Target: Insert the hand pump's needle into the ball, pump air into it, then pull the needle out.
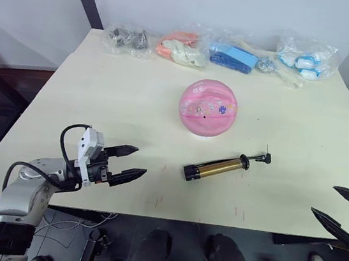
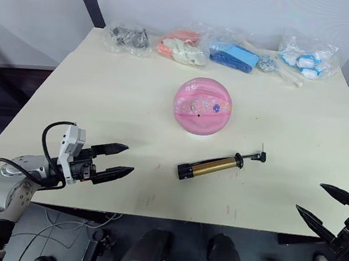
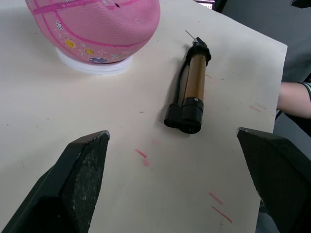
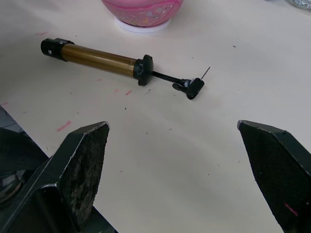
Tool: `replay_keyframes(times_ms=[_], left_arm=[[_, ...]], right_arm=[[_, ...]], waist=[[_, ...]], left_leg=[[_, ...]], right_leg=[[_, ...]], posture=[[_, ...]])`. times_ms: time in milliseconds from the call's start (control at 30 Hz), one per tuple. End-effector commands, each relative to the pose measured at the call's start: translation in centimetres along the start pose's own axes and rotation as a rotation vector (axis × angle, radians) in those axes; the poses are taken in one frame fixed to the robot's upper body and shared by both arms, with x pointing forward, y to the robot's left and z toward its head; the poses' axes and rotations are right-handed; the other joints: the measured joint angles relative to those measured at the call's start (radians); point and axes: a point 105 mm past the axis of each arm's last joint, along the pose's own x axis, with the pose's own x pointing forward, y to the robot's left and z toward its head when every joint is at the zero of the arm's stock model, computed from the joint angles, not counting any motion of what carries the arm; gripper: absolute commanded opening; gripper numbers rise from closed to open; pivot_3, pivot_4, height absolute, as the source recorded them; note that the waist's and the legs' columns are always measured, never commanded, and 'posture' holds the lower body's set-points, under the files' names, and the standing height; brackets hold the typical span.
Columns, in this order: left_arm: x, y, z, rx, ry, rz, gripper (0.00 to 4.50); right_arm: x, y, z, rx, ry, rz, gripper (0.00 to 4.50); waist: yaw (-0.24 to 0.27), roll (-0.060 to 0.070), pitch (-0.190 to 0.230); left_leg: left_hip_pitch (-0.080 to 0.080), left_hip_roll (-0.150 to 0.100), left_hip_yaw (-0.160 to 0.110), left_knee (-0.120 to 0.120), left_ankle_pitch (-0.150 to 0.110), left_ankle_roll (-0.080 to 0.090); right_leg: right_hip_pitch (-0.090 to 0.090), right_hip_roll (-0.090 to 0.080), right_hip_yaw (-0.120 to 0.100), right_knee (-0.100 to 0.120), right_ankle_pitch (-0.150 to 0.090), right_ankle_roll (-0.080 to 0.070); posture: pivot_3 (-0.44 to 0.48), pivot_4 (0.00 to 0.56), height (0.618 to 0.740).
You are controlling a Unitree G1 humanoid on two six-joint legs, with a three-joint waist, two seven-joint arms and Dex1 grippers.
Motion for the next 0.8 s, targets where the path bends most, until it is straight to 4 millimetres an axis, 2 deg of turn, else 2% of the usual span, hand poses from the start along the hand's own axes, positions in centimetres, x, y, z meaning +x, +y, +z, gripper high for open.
replay_keyframes(times_ms=[33, 233, 367, 500, 633, 800], left_arm=[[0.1, 0.0, 1.5, 0.055, 0.002, -0.015, 4.5], [1.0, -0.5, 4.6, 0.109, 0.028, -0.143, 4.5], [1.6, -1.3, 6.3, 0.181, 0.09, -0.256, 4.5], [3.7, -2.2, 7.8, 0.286, 0.252, -0.334, 4.5], [5.5, -3.3, 9.2, 0.283, 0.35, -0.409, 4.5], [9.1, -3.1, 10.9, 0.336, 0.412, -0.397, 4.5]], right_arm=[[-0.1, 0.2, 1.1, -0.04, -0.041, -0.005, 4.44], [-0.1, 1.1, 2.7, -0.041, -0.122, -0.006, 4.44], [0.2, 2.6, 4.9, -0.062, -0.158, 0.036, 4.44], [-0.6, 4.5, 6.5, -0.064, -0.143, 0.075, 4.44], [-1.6, 5.1, 7.1, -0.058, -0.117, 0.054, 4.44], [-2.6, 5.9, 7.8, -0.057, -0.112, 0.002, 4.44]], waist=[[0.0, 0.0, 0.0], [0.001, 0.0, 0.0], [0.0, 0.0, 0.001], [0.006, -0.001, 0.001], [-0.001, -0.003, 0.002], [0.0, -0.006, 0.004]], left_leg=[[0.0, 0.0, 0.0, 0.0, 0.0, 0.0], [0.0, 0.0, -0.001, 0.0, 0.0, 0.0], [0.0, 0.0, 0.0, 0.0, 0.0, 0.0], [-0.001, -0.001, -0.001, 0.001, 0.0, 0.0], [-0.002, -0.001, 0.0, 0.001, 0.0, 0.0], [-0.001, 0.0, 0.0, 0.002, 0.0, 0.001]], right_leg=[[0.0, 0.0, 0.0, 0.0, 0.0, 0.0], [0.0, 0.001, 0.0, 0.0, 0.0, 0.0], [0.0, 0.002, 0.0, 0.001, 0.0, -0.001], [0.0, 0.003, 0.0, 0.001, -0.001, 0.001], [0.0, 0.003, 0.001, 0.0, -0.001, 0.001], [0.0, 0.006, 0.001, 0.001, -0.002, 0.003]], posture=[[0.0, 0.15, 0.74], [0.0, 0.15, 0.74], [0.0, 0.15, 0.74], [0.0, 0.15, 0.74], [0.0, 0.15, 0.74], [0.0, 0.15, 0.74]])
